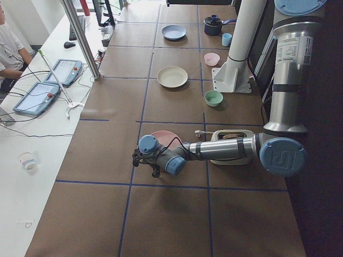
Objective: Stack three plates with pink and blue
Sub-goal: 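Grasp the pink plate rim with the left gripper and lift it, then carry the pink plate onto the cream plate and release it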
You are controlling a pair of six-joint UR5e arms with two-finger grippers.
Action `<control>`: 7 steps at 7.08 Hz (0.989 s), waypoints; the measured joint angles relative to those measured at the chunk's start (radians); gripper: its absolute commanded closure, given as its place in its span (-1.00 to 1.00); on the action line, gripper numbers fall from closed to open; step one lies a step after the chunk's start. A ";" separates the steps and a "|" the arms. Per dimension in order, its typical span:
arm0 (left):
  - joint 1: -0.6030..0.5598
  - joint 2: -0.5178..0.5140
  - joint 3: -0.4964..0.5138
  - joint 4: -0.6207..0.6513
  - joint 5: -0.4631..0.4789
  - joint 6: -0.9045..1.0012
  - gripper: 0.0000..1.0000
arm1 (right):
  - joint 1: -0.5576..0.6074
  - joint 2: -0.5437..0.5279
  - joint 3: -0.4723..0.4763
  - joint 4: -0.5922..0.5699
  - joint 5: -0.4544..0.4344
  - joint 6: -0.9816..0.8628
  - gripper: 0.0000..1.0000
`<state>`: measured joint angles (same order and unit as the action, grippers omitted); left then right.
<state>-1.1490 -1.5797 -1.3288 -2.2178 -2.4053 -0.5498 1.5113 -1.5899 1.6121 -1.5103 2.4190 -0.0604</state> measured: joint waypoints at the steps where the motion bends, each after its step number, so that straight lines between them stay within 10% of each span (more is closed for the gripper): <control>1: 0.008 -0.011 0.003 -0.004 -0.001 -0.001 1.00 | 0.000 0.000 0.000 0.000 0.004 0.000 -1.00; 7: 0.151 -0.344 -0.116 -0.058 -0.257 -0.328 1.00 | -0.003 0.005 0.000 0.001 0.019 0.001 -1.00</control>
<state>-0.9985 -1.9238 -1.4449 -2.2756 -2.6625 -0.8783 1.5087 -1.5852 1.6123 -1.5096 2.4376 -0.0598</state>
